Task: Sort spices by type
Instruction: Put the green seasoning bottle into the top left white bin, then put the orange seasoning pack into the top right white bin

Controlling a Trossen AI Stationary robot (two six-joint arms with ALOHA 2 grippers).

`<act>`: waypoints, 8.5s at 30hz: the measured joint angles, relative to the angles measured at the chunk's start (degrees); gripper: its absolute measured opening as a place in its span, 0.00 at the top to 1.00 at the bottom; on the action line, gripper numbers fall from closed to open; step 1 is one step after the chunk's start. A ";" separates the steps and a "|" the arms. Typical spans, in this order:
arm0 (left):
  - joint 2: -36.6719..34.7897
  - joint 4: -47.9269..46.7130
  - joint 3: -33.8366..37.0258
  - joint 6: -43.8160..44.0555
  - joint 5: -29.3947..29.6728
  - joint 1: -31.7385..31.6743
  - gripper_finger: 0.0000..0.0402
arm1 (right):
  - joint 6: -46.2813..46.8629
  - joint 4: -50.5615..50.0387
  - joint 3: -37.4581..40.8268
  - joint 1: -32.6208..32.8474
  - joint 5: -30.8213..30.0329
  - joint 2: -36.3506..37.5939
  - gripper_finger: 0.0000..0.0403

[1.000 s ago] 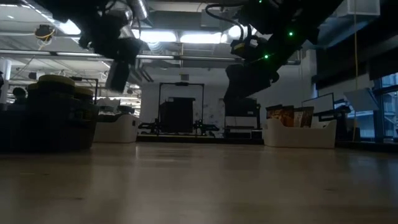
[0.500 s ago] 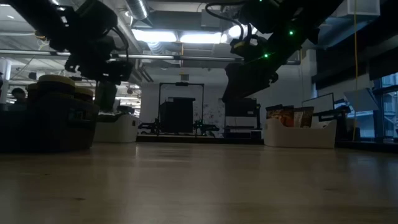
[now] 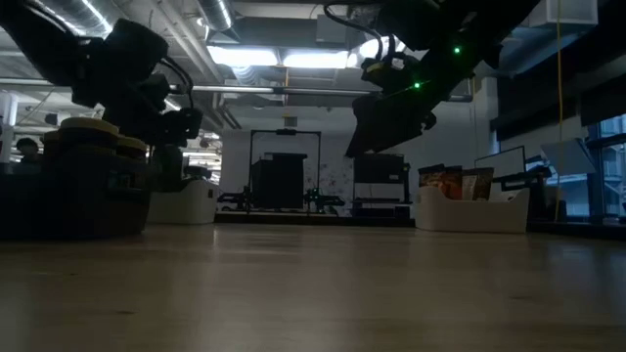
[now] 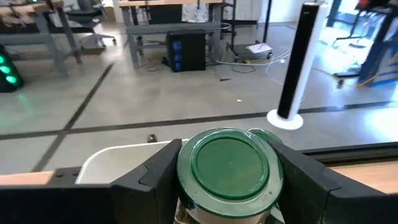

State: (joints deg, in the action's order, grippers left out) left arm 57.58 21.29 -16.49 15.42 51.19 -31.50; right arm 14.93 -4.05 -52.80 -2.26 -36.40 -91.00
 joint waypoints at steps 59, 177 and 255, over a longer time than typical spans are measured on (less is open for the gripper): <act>8.13 3.59 1.22 -0.66 -3.42 -1.45 0.31 | -0.01 0.06 0.00 0.02 0.01 0.00 0.08; -11.41 21.85 -3.56 -15.67 -35.97 39.93 0.28 | 100.32 -63.97 -29.92 50.84 56.43 -11.81 0.08; -11.43 22.67 -3.56 -16.37 -35.99 39.95 0.28 | 42.27 -86.04 -38.18 9.49 14.91 -0.40 0.94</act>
State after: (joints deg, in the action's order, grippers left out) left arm 46.15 43.97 -20.05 -0.95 15.20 8.45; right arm 57.21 -90.10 -90.98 7.23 -21.49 -91.40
